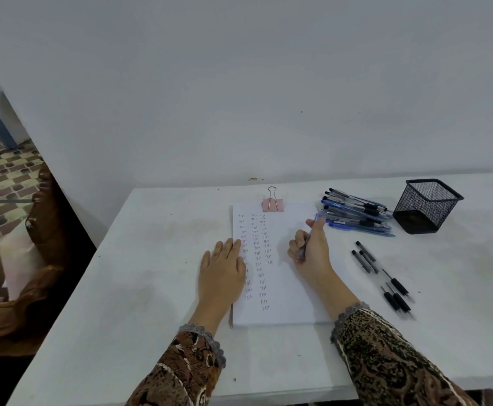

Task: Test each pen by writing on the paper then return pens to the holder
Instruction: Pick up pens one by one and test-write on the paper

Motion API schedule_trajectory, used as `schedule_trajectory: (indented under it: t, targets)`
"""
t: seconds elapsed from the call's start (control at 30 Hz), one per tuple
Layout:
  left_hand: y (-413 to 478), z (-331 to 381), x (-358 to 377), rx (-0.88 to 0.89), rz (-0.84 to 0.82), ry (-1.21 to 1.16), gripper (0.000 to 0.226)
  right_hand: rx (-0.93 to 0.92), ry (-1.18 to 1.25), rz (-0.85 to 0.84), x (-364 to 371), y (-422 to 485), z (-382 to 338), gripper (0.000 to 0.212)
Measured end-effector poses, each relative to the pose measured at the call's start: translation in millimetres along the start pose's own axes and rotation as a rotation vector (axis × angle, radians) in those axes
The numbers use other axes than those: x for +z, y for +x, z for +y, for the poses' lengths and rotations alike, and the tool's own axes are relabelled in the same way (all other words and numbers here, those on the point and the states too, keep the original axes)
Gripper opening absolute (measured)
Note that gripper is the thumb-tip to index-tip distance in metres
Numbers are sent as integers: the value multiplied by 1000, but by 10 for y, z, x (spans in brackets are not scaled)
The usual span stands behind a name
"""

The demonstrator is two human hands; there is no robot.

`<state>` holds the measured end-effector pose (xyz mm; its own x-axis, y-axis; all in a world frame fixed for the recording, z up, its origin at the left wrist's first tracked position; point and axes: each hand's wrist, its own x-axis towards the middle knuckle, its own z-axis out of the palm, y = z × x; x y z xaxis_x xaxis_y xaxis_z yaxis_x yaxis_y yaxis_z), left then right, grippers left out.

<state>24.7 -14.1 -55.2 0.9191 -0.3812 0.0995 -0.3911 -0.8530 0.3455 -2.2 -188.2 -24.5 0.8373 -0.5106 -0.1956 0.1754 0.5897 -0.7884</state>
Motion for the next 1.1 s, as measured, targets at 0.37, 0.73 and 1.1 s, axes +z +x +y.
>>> schedule_trajectory:
  t: [0.37,0.73,1.1]
  targets:
    - [-14,6,-11,-3,-5,-5,49,66,45,141,38,-20,-9,27]
    - [-18,9,-12,-5,-8,-8,48,6,-630,16,-112,-1,-418,25]
    - [-23,15,-8,-18,22,0,48,0,-1799,145,-1110,156,-1200,30]
